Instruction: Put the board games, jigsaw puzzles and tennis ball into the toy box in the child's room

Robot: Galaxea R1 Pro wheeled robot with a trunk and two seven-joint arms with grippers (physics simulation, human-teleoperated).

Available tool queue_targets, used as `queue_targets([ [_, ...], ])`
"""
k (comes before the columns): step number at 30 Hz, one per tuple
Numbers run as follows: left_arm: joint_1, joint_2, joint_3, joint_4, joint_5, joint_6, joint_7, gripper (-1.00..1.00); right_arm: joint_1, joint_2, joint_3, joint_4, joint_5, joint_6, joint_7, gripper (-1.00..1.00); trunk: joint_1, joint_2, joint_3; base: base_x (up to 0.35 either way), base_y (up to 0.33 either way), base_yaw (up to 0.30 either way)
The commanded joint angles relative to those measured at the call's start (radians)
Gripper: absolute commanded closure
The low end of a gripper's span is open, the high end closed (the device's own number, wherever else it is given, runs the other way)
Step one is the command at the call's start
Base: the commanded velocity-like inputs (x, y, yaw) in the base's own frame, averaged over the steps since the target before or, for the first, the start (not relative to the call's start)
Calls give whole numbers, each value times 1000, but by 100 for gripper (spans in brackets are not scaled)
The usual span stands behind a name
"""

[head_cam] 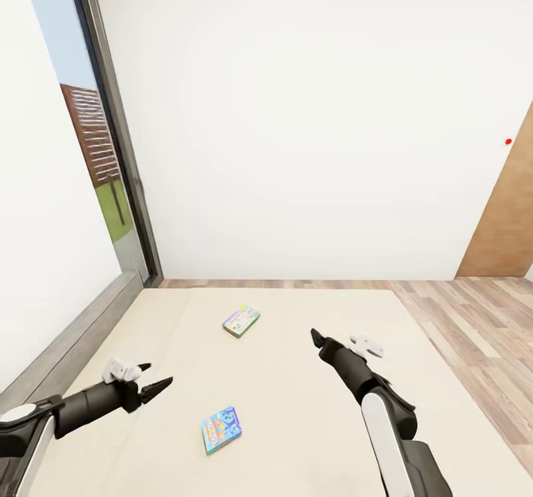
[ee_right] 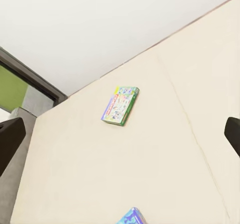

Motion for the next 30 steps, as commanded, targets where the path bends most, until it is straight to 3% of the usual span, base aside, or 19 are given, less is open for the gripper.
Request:
queue_targets([
  [1,-6,-2,-1,0,1,33,16,-100,-1,1,-1,-3,-9,6,-9,-100,1,-2,-2,0,6,0],
  [5,-52,-18,-8,9,2,175,169,-100,-8,1,-1,-6,3,14,-31,-100,1,-2,-2,0,3,0],
  [6,-84,-31,-14,26,3,220,242,-100,-12,1,-1,-6,14,19,-49,-100,1,-2,-2,0,1,0],
  [8,-126,-51,-23,57,3,252,312,-100,-15,1,-1,-7,28,29,-72,-100,1,-2,-2,0,1,0],
  [10,-245,-98,-54,190,3,282,436,-100,-19,1,1,-7,56,59,-121,-100,1,-2,-2,0,0,0],
  [11,-281,-109,-61,243,2,284,466,-100,-20,-1,1,-7,61,66,-132,-100,1,-2,-2,0,0,0],
  [12,-358,-126,-72,370,1,279,525,-100,-21,-5,1,-8,68,78,-147,-100,1,-2,-2,0,0,0],
  [13,-397,-132,-75,439,0,270,555,-100,-21,-6,2,-8,70,83,-153,-100,1,-2,-2,0,0,0],
  [14,-476,-141,-81,585,-1,231,611,-100,-22,-7,2,-8,74,90,-161,-100,1,-2,-2,0,0,0],
  [16,-549,-148,-85,730,-1,165,665,-100,-23,-9,3,-8,77,96,-166,-100,1,-2,-2,0,0,0],
  [17,-613,-152,-87,865,-1,88,717,-100,-23,-10,5,-9,79,103,-170,-100,1,-2,-2,0,0,0],
  [20,-715,-158,-89,1096,-1,-52,838,-100,-23,-12,9,-9,80,130,-174,-100,1,-2,-2,0,0,0],
  [22,-740,-166,-90,1157,0,-92,897,-100,-23,-12,11,-8,81,152,-176,-100,1,-2,-2,0,0,0],
  [25,-755,-188,-96,1194,0,-116,938,-100,-23,-11,14,-8,81,172,-176,-100,1,-2,-2,0,0,0],
  [30,-763,-198,-102,1215,0,-138,959,-100,-23,-12,29,-15,81,180,-175,-100,1,-2,-2,0,0,0],
])
